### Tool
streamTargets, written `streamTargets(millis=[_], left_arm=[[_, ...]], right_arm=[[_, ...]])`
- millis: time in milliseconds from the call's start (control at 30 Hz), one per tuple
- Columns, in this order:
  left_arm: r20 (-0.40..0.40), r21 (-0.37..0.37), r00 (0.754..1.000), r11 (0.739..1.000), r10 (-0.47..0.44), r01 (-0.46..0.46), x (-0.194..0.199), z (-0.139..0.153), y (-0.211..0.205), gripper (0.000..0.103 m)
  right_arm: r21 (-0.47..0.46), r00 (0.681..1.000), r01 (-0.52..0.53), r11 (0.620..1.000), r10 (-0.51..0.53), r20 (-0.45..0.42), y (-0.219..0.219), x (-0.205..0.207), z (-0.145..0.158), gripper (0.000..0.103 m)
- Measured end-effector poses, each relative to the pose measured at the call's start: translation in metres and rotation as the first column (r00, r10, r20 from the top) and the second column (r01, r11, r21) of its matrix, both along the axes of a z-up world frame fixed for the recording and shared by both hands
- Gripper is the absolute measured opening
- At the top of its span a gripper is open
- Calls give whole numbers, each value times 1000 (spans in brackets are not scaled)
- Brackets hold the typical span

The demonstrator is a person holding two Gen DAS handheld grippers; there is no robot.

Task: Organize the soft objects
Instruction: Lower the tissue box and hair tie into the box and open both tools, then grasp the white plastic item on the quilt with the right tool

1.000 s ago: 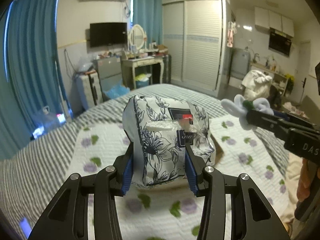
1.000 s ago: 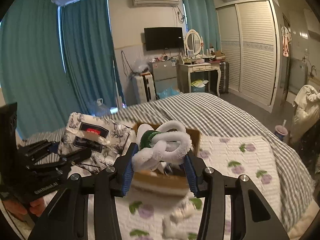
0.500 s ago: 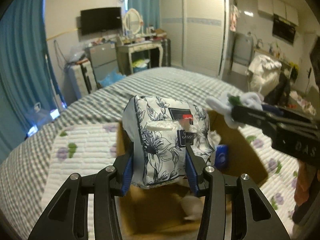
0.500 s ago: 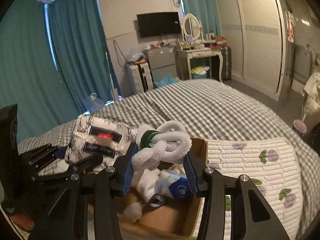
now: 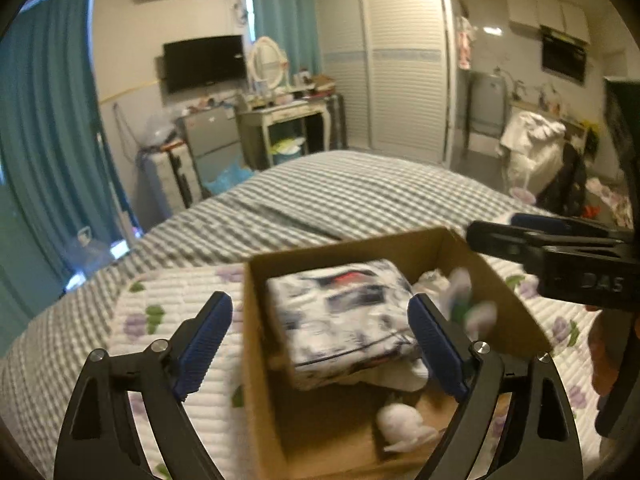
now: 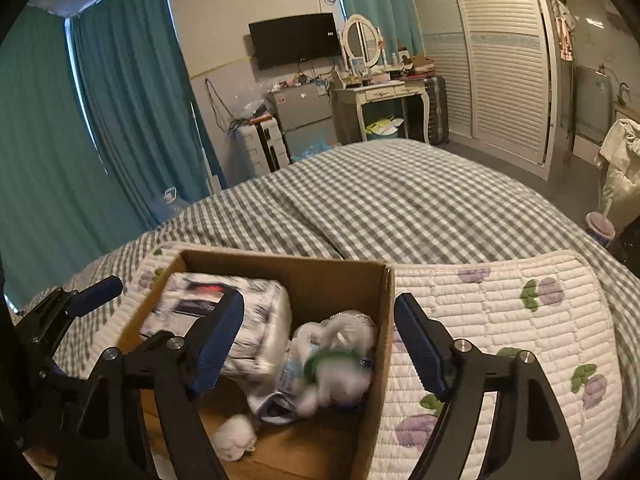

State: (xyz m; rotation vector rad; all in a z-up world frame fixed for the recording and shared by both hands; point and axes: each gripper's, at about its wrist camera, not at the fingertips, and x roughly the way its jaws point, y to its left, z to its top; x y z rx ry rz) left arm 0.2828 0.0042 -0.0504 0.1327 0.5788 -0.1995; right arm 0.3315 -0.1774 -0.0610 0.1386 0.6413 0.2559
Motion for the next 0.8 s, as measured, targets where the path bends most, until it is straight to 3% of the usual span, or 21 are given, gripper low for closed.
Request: streamTargets(millis=[300, 367, 467, 633, 800], left_arm=[[127, -35, 990, 997, 68, -64, -79, 87, 31, 91], [145, -52, 985, 995, 88, -81, -101, 101, 41, 103], [167, -74, 979, 992, 112, -101, -132, 114, 55, 103], [142, -97, 980, 987, 141, -128, -166, 104, 70, 103], [78, -100, 986, 986, 144, -136, -177, 58, 71, 103]], right_arm=[[-81, 991, 26, 996, -15, 133, 0, -98, 107, 91], [-93, 988, 32, 995, -18, 152, 0, -120, 124, 97], [-124, 986, 47, 991, -26, 165, 2, -159, 143, 102], [-153, 985, 53, 987, -26, 169, 3, -210, 140, 102], [-220, 993, 46, 974, -21, 114, 13, -233, 87, 102]])
